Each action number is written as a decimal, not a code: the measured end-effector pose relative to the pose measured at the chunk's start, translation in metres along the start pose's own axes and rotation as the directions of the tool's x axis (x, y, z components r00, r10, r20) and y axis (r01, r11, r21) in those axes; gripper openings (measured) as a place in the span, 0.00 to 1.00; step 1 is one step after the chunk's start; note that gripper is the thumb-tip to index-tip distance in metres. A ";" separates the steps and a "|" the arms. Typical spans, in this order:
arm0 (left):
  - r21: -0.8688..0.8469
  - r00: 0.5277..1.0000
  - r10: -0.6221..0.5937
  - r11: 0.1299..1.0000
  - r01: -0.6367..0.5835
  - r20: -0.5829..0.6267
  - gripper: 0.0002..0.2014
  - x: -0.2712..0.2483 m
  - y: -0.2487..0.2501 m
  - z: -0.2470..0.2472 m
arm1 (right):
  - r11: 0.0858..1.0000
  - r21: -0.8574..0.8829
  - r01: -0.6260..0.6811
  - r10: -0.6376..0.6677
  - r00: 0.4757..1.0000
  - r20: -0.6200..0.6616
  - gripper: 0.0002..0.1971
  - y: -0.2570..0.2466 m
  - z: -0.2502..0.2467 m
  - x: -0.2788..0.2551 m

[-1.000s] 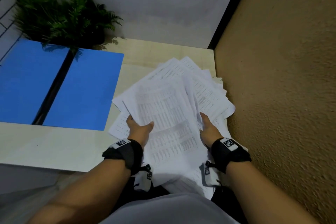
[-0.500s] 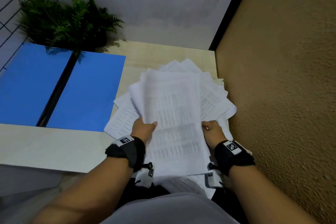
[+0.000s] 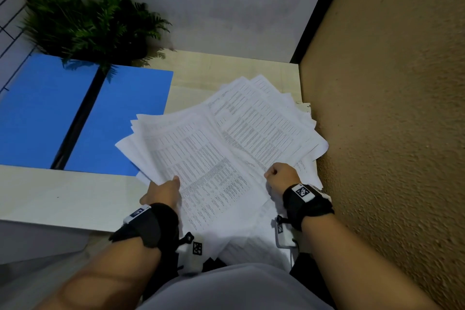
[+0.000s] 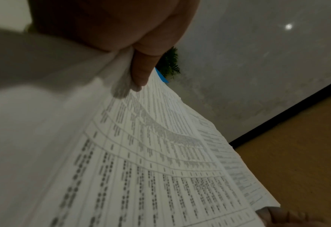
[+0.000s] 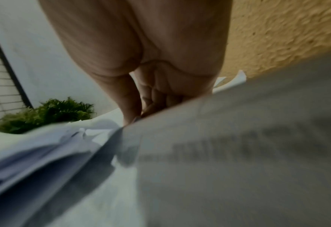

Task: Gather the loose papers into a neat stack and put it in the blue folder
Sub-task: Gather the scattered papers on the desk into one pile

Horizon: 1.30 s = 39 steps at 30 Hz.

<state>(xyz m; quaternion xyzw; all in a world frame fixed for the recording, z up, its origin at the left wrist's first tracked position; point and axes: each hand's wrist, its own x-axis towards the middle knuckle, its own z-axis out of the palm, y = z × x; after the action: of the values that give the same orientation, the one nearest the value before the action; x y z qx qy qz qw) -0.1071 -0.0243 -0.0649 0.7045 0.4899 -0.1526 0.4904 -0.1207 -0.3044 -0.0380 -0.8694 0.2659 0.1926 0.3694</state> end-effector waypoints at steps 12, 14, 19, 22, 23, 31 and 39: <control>-0.139 0.989 0.145 0.980 -0.142 0.006 0.23 -0.027 0.007 0.012 | 0.987 0.100 -0.127 0.107 0.978 0.179 0.11 0.012 -0.015 -0.010; -0.188 0.972 0.234 0.954 -0.235 -0.026 0.21 -0.030 0.007 0.011 | 0.993 0.058 -0.100 0.078 0.953 0.294 0.12 0.014 -0.016 -0.011; -0.334 0.915 0.404 0.861 -0.384 -0.008 0.22 -0.036 0.021 0.002 | 0.996 0.015 -0.083 0.071 0.924 0.376 0.26 0.020 -0.030 -0.019; -0.440 0.898 0.439 0.811 -0.385 0.023 0.23 -0.023 0.034 -0.002 | 0.994 0.050 -0.092 0.092 0.996 0.013 0.13 0.025 -0.039 -0.012; -0.454 0.889 0.456 0.803 -0.386 0.051 0.23 -0.020 0.038 -0.004 | 0.989 0.108 -0.100 0.107 0.993 -0.059 0.11 0.027 -0.044 -0.009; -0.267 0.798 0.443 0.894 -0.359 0.408 0.42 0.007 0.053 0.003 | 0.928 0.342 -0.147 0.192 0.976 -0.103 0.08 0.024 -0.041 0.004; 0.060 0.808 0.413 0.876 -0.479 0.420 0.18 -0.022 0.059 0.037 | 0.991 -0.004 -0.135 0.134 0.981 0.143 0.08 0.002 -0.001 -0.007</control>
<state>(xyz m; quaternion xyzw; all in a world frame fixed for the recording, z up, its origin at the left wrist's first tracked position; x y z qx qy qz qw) -0.0585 -0.0691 -0.0355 0.7922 0.1867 -0.2111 0.5413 -0.1276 -0.3037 -0.0345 -0.8322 0.2974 0.2783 0.3763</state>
